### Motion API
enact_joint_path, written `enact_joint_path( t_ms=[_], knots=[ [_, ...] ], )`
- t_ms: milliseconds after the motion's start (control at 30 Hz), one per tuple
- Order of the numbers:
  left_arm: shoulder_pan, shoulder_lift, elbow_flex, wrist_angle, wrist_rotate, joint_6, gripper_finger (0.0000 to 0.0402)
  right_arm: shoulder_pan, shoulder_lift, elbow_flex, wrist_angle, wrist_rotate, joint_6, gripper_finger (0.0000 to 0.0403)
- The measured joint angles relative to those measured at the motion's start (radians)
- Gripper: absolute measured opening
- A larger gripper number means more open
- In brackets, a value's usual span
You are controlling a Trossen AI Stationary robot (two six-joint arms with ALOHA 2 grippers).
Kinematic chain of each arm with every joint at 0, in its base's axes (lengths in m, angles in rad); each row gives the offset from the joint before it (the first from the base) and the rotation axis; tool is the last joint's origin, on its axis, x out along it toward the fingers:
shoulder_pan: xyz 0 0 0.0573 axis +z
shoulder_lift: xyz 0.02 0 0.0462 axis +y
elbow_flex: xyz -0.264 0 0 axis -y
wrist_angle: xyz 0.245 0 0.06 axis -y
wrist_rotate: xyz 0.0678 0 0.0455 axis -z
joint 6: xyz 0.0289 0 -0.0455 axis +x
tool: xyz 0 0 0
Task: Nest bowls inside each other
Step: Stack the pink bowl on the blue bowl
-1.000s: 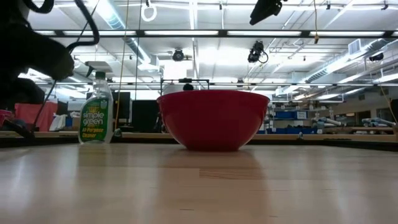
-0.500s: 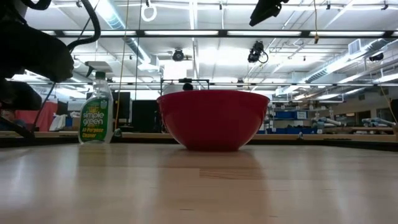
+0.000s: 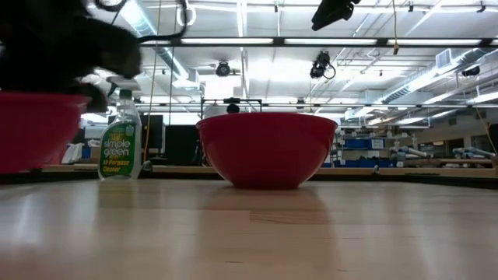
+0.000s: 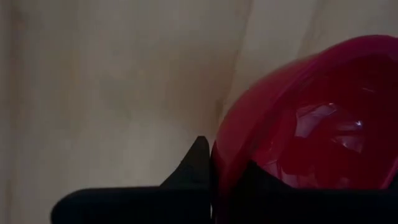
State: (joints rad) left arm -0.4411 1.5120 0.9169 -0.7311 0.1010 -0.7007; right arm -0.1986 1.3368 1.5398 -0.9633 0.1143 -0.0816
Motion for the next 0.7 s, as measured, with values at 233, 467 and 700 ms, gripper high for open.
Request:
enact_joint_path(
  t_ms=[233,467,700],
  knots=[
    [0.204,0.009,0.19,-0.154,0.017,0.276,0.0006,-0.039,-0.04,0.0,-0.005,0.0,0.003,0.0171],
    [0.435,0.059,0.414,-0.223,0.0,0.467,0.0005,-0.057,-0.056,0.001,-0.031,0.0,0.026,0.0171],
    [0.604,0.28,0.753,-0.301,-0.044,0.67,0.0005,-0.06,-0.056,0.001,-0.043,0.0,0.047,0.0171]
  ],
)
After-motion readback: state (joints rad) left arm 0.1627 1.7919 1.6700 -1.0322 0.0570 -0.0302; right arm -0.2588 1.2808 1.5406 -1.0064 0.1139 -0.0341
